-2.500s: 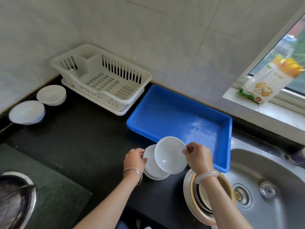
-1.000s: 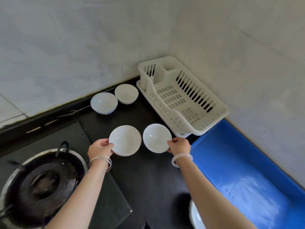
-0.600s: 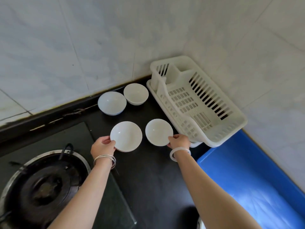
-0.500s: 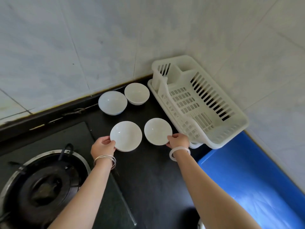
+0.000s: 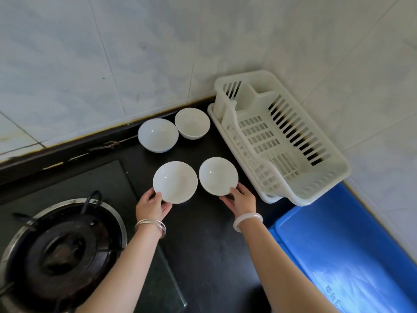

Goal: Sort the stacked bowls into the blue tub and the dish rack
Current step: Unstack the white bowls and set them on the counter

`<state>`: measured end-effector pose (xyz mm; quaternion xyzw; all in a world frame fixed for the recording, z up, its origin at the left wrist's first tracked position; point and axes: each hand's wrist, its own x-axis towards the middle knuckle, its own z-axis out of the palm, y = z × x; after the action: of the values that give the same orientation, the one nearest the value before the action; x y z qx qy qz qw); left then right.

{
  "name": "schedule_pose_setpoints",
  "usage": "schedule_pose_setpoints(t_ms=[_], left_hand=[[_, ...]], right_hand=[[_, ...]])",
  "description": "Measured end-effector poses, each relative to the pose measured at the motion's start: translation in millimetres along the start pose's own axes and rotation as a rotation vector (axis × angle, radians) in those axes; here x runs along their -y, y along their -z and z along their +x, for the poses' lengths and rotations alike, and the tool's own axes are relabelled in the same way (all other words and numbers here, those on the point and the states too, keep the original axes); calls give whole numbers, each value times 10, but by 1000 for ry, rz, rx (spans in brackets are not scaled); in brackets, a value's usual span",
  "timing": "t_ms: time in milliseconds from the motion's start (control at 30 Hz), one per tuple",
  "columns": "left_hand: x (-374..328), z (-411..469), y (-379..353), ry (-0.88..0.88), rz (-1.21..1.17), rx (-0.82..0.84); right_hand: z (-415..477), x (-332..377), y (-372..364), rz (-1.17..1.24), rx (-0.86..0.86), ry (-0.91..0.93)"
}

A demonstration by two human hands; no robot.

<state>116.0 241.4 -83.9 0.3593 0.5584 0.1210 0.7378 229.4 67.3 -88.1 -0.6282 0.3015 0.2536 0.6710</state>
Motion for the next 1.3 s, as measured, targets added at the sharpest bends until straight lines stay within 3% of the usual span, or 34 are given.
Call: schedule_pose_setpoints(t_ms=[633, 1033, 1300], left_hand=[[-152, 112, -235, 13, -136, -32], [-114, 134, -232, -9, -127, -53], [60, 93, -239, -196, 18, -45]], right_hand=[[303, 246, -517, 47, 50, 55], [294, 283, -578, -77, 60, 67], [136, 278, -449, -118, 222, 16]])
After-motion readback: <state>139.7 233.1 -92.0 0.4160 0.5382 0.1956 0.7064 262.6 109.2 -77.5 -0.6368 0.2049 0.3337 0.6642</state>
